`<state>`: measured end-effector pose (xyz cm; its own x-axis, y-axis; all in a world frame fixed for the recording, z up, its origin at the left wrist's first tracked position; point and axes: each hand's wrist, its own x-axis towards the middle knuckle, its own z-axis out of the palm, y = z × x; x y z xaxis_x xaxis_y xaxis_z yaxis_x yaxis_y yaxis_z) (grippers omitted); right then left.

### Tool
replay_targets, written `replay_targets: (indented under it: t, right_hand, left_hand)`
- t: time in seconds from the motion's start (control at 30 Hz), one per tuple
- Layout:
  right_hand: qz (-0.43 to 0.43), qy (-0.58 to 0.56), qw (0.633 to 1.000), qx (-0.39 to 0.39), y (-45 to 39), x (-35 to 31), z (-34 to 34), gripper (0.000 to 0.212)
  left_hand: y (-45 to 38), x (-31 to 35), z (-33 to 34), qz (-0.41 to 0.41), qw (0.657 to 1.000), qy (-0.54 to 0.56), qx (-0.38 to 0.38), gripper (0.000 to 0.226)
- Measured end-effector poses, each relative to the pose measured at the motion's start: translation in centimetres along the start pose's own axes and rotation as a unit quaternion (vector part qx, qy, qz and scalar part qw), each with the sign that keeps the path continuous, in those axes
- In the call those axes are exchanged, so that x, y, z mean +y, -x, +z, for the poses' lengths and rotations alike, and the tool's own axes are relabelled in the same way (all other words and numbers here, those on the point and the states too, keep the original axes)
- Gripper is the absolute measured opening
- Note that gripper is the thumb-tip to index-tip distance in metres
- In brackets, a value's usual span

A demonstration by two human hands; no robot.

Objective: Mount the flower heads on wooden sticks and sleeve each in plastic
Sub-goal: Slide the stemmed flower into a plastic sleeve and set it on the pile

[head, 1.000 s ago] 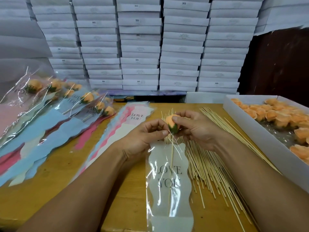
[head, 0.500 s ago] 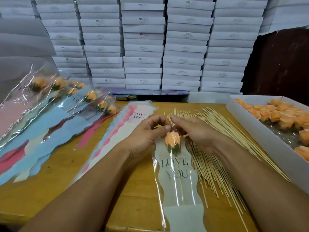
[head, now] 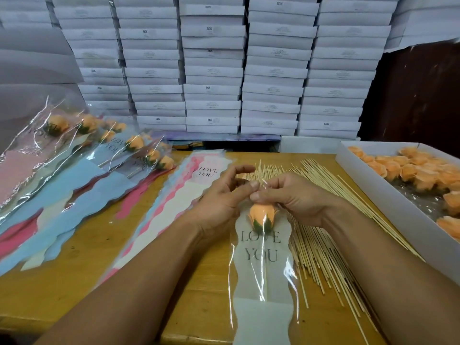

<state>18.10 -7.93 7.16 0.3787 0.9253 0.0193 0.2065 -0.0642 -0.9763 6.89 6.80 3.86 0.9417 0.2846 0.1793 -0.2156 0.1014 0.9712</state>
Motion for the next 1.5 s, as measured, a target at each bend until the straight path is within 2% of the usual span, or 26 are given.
replay_targets:
  t: [0.07, 0.1, 0.2, 0.33, 0.43, 0.47, 0.57, 0.6, 0.7, 0.77, 0.83, 1.03, 1.13, 1.23, 1.3, 1.33, 1.4, 1.43, 1.5]
  right_hand:
    - [-0.009, -0.047, 0.998, 0.034, -0.2, 0.1, -0.4, 0.016]
    - [-0.019, -0.066, 0.996, 0.056, -0.3, 0.1, -0.5, 0.015]
    - [-0.048, -0.092, 0.986, 0.127, -0.6, 0.2, -0.9, 0.009]
    - [-0.07, -0.128, 0.97, 0.196, -0.8, 0.4, -1.5, 0.024]
    - [-0.083, -0.139, 0.953, 0.255, -1.0, 0.7, -2.1, 0.005]
    - [-0.083, -0.136, 0.949, 0.274, -1.1, 1.0, -2.3, 0.01]
    - [-0.083, -0.146, 0.941, 0.295, -1.3, 1.2, -2.6, 0.028]
    - [-0.088, -0.147, 0.94, 0.294, -1.5, 1.3, -2.6, 0.03]
    - [-0.091, -0.158, 0.935, 0.303, -1.6, 1.3, -2.2, 0.014]
    - [-0.078, -0.168, 0.929, 0.319, -1.8, 1.1, -2.1, 0.052]
    - [-0.05, -0.137, 0.927, 0.346, -2.0, 0.9, -1.9, 0.071]
    - [0.006, -0.108, 0.932, 0.346, -2.2, 0.8, -1.3, 0.044]
    - [0.015, -0.097, 0.934, 0.343, -2.1, 0.7, -1.2, 0.043]
    - [0.03, -0.071, 0.93, 0.359, -1.9, 0.4, -1.1, 0.054]
    - [0.049, -0.063, 0.943, 0.323, -1.3, 0.0, -1.2, 0.055]
    - [0.065, -0.058, 0.958, 0.272, -0.9, -0.2, -1.4, 0.056]
    - [0.104, -0.016, 0.989, 0.105, 0.1, -0.5, -1.6, 0.061]
    - [0.115, 0.012, 0.993, 0.018, 0.4, -0.5, -1.7, 0.059]
    - [0.124, 0.056, 0.985, -0.107, 0.8, -0.6, -1.5, 0.041]
  left_hand:
    - [0.1, 0.2, 0.0, -0.047, 0.994, 0.102, -0.012, 0.061]
    - [0.2, 0.4, 0.1, -0.064, 0.991, 0.114, -0.018, 0.065]
    - [0.5, 0.7, 0.3, -0.1, 0.99, 0.066, -0.07, 0.039]
    - [1.2, 1.3, 0.0, -0.178, 0.963, 0.047, -0.199, 0.03]
    - [1.5, 1.7, -0.1, -0.207, 0.943, 0.027, -0.259, 0.021]
    - [1.4, 1.7, -0.2, -0.207, 0.942, 0.017, -0.264, 0.015]
    - [1.4, 1.7, -0.3, -0.198, 0.942, -0.02, -0.271, 0.019]
    - [1.4, 1.7, -0.3, -0.194, 0.942, -0.027, -0.271, 0.021]
    - [1.5, 1.5, -0.2, -0.193, 0.945, -0.017, -0.262, 0.018]
    - [1.5, 1.5, -0.2, -0.179, 0.953, -0.009, -0.245, 0.018]
    - [1.5, 1.5, -0.3, -0.157, 0.965, -0.004, -0.209, 0.018]
    - [1.1, 1.5, -0.5, -0.117, 0.988, 0.042, -0.092, 0.024]
    - [1.1, 1.5, -0.6, -0.103, 0.993, 0.036, -0.055, 0.021]
    - [1.0, 1.5, -0.6, -0.084, 0.995, 0.045, -0.014, 0.018]
    - [0.9, 1.5, -0.6, -0.074, 0.995, 0.058, 0.026, 0.018]
    - [0.8, 1.5, -0.6, -0.071, 0.994, 0.063, 0.047, 0.016]
    - [0.5, 1.4, -0.8, -0.062, 0.991, 0.068, 0.101, 0.017]
    - [0.3, 1.3, -0.9, -0.056, 0.987, 0.069, 0.135, 0.02]
    - [0.0, 1.2, -1.0, -0.044, 0.978, 0.063, 0.195, 0.019]
